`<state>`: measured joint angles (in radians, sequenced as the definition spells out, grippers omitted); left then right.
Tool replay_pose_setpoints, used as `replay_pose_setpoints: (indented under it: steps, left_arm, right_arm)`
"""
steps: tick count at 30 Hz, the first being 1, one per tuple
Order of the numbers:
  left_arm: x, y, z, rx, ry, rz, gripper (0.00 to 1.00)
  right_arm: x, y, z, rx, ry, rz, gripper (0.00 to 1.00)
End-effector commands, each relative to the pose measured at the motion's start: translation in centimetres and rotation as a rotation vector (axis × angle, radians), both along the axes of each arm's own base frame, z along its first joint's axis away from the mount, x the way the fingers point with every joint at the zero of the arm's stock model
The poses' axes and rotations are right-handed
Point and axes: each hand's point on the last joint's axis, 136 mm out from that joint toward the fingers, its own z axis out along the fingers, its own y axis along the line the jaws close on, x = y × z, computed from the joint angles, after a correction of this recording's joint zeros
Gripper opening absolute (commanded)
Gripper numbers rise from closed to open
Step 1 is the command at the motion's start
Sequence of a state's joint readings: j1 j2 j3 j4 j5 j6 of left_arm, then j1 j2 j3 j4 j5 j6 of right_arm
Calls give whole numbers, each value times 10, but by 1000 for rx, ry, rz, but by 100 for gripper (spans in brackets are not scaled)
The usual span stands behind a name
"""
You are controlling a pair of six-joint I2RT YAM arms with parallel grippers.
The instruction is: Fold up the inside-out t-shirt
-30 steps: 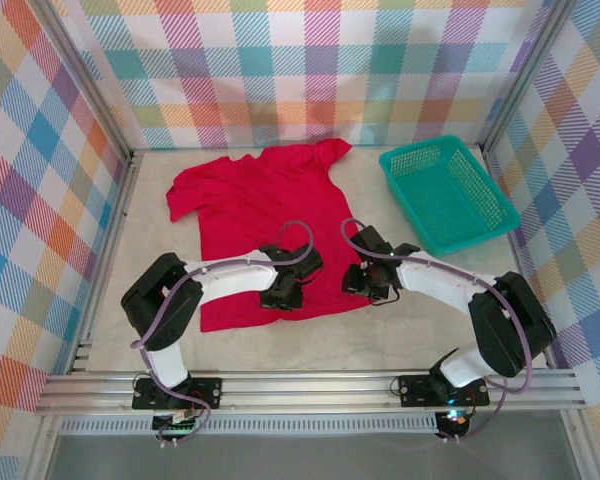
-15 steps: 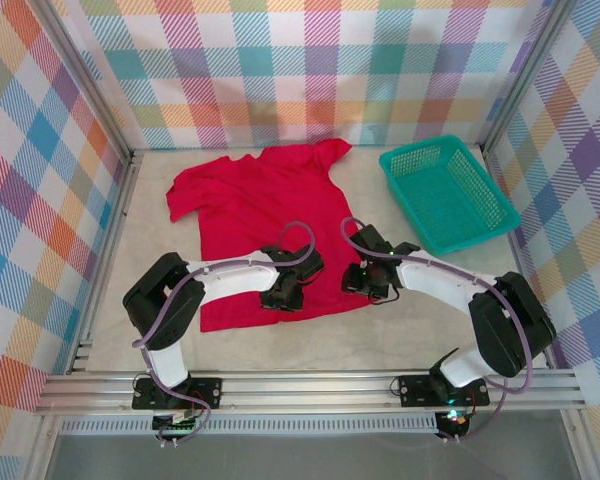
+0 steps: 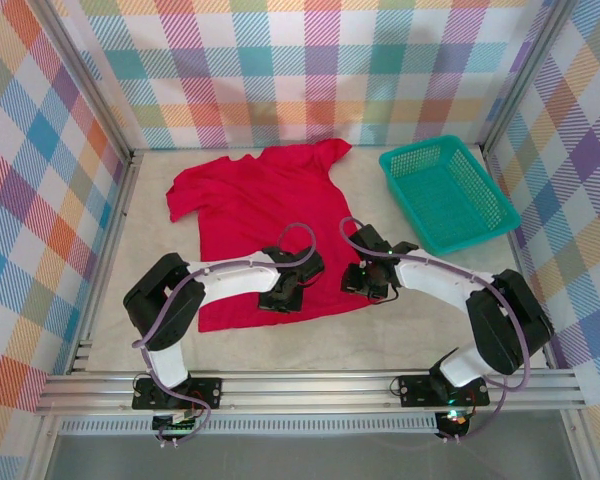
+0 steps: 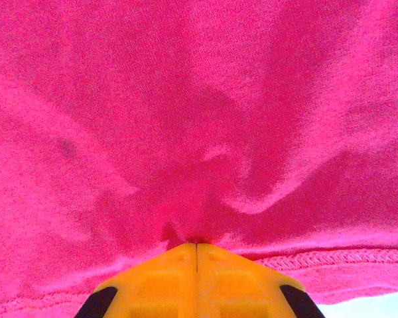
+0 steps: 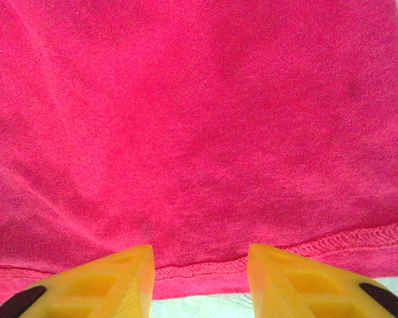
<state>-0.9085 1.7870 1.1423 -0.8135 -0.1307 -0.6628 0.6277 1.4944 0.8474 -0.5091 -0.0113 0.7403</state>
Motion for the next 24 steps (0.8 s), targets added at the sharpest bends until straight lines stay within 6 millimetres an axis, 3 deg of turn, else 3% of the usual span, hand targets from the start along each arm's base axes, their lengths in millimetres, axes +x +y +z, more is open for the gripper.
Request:
replay_pose_setpoints:
  steps: [1,11,14,18,24]
  left_arm:
    - [-1,4,13,53,-19,-16,0]
    - [5,-10,53,21,-86,-55,0]
    - [6,-19,50,-9,-76,-57,0]
    - [15,-49,41,-111,-32,-37,0]
    - [43,-81,39,-277,20,40,0]
  right_arm:
    - [4,4,4,7,-6,23,42]
    - [3,3,11,10,-11,27,42]
    - [-2,3,15,39,-16,13,43]
    - [-16,6,19,140,-27,-16,43]
    - [-40,29,18,388,-25,-124,38]
